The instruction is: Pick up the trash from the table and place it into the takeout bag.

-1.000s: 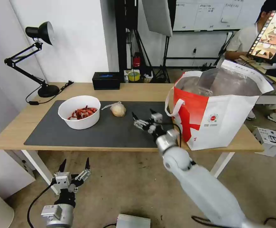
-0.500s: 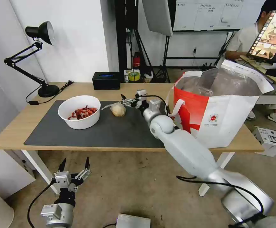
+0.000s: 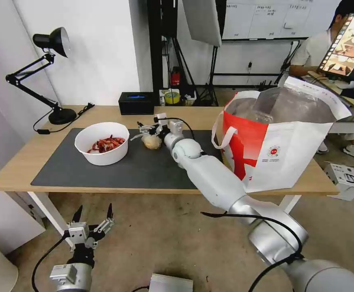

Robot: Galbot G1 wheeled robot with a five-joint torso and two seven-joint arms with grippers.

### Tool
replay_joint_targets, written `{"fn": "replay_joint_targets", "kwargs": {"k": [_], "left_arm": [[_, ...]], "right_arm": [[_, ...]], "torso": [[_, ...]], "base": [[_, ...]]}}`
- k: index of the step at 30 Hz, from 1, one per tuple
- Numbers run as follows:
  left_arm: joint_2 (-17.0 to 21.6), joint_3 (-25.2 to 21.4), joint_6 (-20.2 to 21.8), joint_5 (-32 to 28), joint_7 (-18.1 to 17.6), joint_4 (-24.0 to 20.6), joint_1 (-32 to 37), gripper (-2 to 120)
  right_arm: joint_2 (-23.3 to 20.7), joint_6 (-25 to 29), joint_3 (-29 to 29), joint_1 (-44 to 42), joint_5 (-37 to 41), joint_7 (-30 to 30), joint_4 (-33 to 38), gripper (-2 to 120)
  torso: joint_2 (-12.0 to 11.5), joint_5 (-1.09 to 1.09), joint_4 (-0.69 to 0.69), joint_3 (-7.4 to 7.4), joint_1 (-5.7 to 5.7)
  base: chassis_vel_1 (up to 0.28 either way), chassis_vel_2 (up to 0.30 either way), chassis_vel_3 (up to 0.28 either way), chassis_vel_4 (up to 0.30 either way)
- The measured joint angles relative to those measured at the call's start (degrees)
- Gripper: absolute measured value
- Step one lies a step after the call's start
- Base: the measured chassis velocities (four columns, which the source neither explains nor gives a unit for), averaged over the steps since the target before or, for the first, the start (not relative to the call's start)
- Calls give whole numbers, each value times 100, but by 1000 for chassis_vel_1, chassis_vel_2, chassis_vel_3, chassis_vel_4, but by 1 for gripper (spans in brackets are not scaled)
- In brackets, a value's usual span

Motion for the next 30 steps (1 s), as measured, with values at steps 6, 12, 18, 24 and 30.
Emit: {"fn": "replay_joint_targets", "kwargs": {"k": [6,12,18,24,30], "left_arm": [[0,5,0,0,0,34,-3,100],[-1,31,-1,15,0,50,6,100],[-2,70,-32,47,0,78,38,100],[-3,91,-54,68,0,79,63,100],[-3,86,-65,71,0,74,76,100]], "right_arm": [[-5,-101,-11,-67,-179,-94,-129,100],[-11,-146,-33,-137,-361,-143,-214,100],[-15,-164,-45,-206,-504,-142,-231,100],[-22,-283,-34,-259,-543,-31,-201,95],[-25,-380,-14,-332,-569,28,-149,70]], "torso": [[0,1,0,0,0],[0,1,-1,0,0],[0,1,0,0,0],[0,1,0,0,-1],[0,1,0,0,0]], "base": [[0,0,0,0],[0,0,0,0],[0,0,0,0],[0,0,0,0],[0,0,0,0]]}}
